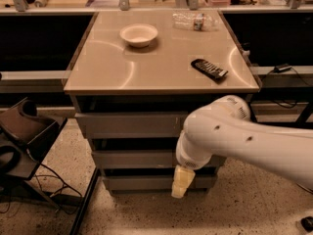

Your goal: Open middle drawer

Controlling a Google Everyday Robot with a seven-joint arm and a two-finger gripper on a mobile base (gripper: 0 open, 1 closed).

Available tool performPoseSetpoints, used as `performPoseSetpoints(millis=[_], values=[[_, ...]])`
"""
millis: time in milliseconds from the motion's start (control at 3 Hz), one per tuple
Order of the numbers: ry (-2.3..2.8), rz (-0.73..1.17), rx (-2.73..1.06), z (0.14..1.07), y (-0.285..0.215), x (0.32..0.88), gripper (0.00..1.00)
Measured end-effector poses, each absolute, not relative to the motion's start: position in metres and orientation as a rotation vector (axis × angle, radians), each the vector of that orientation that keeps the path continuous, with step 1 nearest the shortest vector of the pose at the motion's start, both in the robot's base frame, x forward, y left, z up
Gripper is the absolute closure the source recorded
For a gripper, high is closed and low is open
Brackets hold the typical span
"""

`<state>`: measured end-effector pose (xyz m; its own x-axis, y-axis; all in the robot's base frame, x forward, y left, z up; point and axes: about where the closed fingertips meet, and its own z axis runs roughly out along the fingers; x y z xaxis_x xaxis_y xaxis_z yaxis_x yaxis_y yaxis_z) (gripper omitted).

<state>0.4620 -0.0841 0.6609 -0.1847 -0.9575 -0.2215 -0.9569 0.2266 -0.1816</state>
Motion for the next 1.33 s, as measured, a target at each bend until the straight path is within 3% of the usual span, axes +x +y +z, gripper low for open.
performPoseSetpoints(millis=[333, 667, 1333], values=[[2.233, -0.087, -1.864, 0.59, -0.078, 0.474, 0.0], [2.198, -0.151, -1.894, 0.588, -0.065, 0.488, 0.0], [2.236, 0.078, -1.805, 0.534, -0.093, 0.496, 0.0]])
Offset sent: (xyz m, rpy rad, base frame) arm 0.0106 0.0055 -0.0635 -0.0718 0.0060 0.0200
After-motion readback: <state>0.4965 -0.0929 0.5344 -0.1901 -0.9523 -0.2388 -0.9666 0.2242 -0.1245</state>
